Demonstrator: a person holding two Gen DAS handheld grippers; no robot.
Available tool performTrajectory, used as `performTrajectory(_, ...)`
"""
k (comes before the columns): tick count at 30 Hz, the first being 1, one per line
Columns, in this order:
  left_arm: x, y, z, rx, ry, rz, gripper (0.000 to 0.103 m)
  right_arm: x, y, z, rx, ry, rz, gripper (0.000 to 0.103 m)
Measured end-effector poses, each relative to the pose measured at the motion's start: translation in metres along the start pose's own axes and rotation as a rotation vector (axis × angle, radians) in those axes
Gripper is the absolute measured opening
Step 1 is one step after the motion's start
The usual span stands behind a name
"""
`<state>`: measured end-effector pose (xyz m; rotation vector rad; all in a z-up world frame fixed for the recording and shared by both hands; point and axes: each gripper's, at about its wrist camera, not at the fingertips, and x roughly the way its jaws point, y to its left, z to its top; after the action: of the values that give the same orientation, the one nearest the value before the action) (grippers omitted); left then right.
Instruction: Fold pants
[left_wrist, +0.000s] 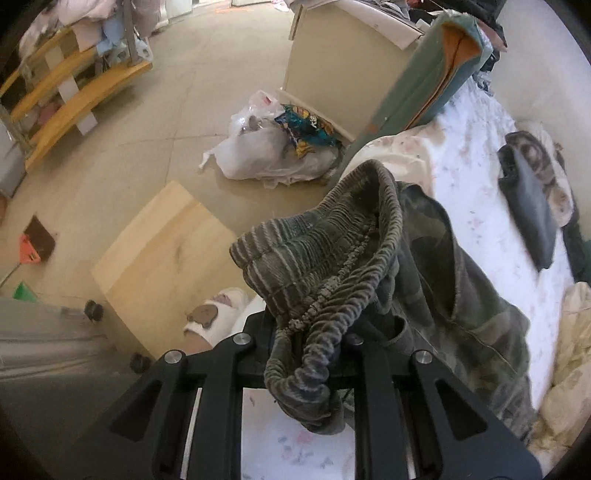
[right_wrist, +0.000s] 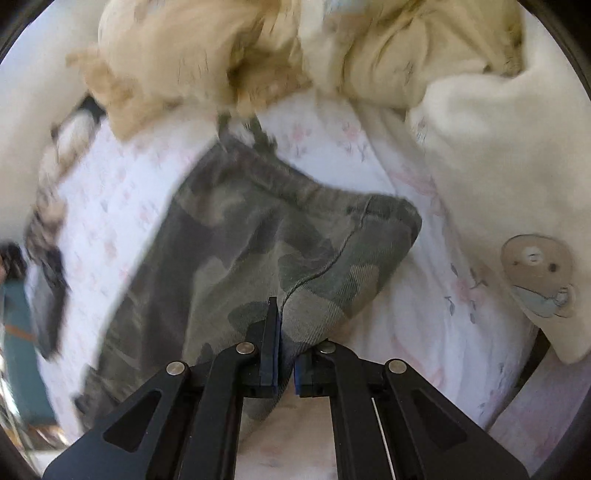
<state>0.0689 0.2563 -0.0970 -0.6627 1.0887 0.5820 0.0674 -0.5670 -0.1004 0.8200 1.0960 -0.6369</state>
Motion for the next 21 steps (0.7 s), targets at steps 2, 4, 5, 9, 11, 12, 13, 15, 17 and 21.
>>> performTrajectory(2, 0.007, -0.01, 0.002, 0.037, -0.017, 0.031, 0.017, 0.015, -0.012, 0.001, 0.067, 0.045, 0.024, 0.005)
performTrajectory(4, 0.018, -0.017, 0.002, 0.063, -0.013, 0.075, 0.022, 0.026, -0.015, 0.005, 0.058, 0.072, -0.027, 0.006)
performTrajectory(5, 0.021, -0.016, 0.002, 0.058, -0.007, 0.087, 0.026, 0.03, -0.014, 0.005, 0.046, 0.08, -0.045, 0.008)
performTrajectory(9, 0.023, -0.009, -0.001, 0.023, 0.004, 0.139, 0.039, 0.027, -0.017, 0.004, 0.044, 0.04, -0.164, 0.028)
performTrajectory(11, 0.019, -0.006, -0.001, 0.022, -0.012, 0.184, 0.051, 0.017, -0.02, 0.004, 0.049, -0.016, -0.23, 0.045)
performTrajectory(12, 0.016, -0.005, 0.0, 0.022, -0.025, 0.196, 0.058, 0.011, -0.022, 0.005, 0.047, -0.047, -0.268, 0.051)
performTrajectory(13, 0.013, -0.003, 0.0, 0.02, -0.035, 0.207, 0.061, 0.003, -0.022, 0.006, 0.036, -0.087, -0.309, 0.051)
performTrajectory(15, 0.011, 0.0, -0.001, 0.029, -0.034, 0.23, 0.067, -0.011, -0.02, 0.008, 0.01, -0.144, -0.349, 0.051)
performTrajectory(17, 0.009, 0.003, -0.003, 0.028, -0.024, 0.247, 0.067, -0.028, -0.015, 0.007, -0.008, -0.219, -0.364, 0.053)
performTrajectory(21, 0.011, 0.006, -0.003, 0.042, 0.004, 0.262, 0.069, -0.038, -0.002, 0.003, -0.018, -0.218, -0.071, 0.063)
